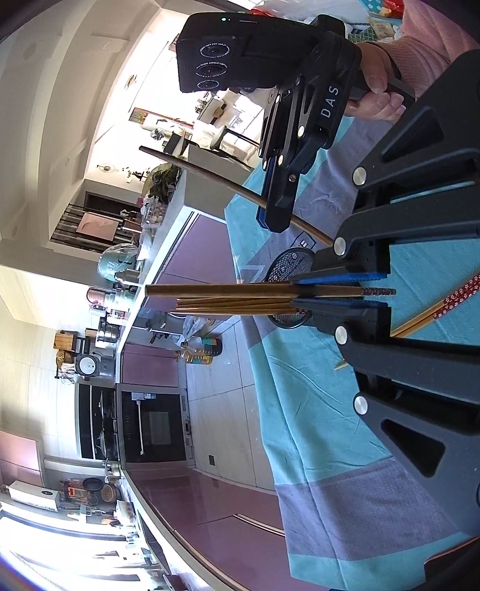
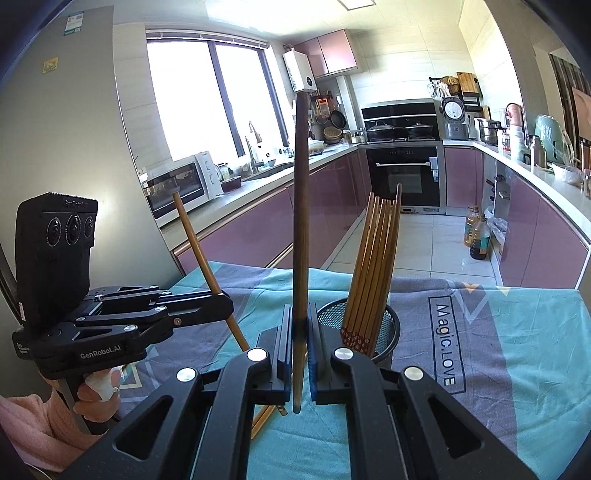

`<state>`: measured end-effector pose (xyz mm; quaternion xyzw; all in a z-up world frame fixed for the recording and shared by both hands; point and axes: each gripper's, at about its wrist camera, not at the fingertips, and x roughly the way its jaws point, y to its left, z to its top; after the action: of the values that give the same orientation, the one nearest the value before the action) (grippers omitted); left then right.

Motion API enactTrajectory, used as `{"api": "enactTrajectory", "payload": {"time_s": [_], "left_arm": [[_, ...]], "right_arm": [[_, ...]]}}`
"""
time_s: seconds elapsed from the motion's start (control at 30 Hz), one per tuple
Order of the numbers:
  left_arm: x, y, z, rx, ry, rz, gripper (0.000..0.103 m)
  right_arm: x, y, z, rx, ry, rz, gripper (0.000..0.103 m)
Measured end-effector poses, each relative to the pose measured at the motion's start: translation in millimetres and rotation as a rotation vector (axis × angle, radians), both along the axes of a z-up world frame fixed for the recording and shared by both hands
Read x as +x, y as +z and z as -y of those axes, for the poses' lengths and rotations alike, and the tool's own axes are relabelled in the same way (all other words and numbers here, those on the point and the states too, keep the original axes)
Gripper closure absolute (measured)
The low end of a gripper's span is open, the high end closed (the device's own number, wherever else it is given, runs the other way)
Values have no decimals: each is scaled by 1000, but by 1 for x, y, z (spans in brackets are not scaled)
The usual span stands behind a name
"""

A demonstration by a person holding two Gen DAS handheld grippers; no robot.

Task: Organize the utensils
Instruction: 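Lower both held chopsticks into the mesh cup and open both grippers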

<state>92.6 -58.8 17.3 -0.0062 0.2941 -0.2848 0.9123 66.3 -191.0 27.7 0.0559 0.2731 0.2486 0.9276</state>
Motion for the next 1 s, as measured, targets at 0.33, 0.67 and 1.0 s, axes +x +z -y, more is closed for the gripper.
{"api": "enactTrajectory", "payload": {"time_s": [0.33,0.67,1.0], "left_arm": [[7,24,1,-32,-3,60,95],[7,43,5,-63,-8,113,95],[15,41,16,-44,10,132,95]], "right_arm": [[8,24,10,3,-26,65,97],[16,39,15,-4,-48,108,97],[31,30,14,-35,-80,86,97]]}}
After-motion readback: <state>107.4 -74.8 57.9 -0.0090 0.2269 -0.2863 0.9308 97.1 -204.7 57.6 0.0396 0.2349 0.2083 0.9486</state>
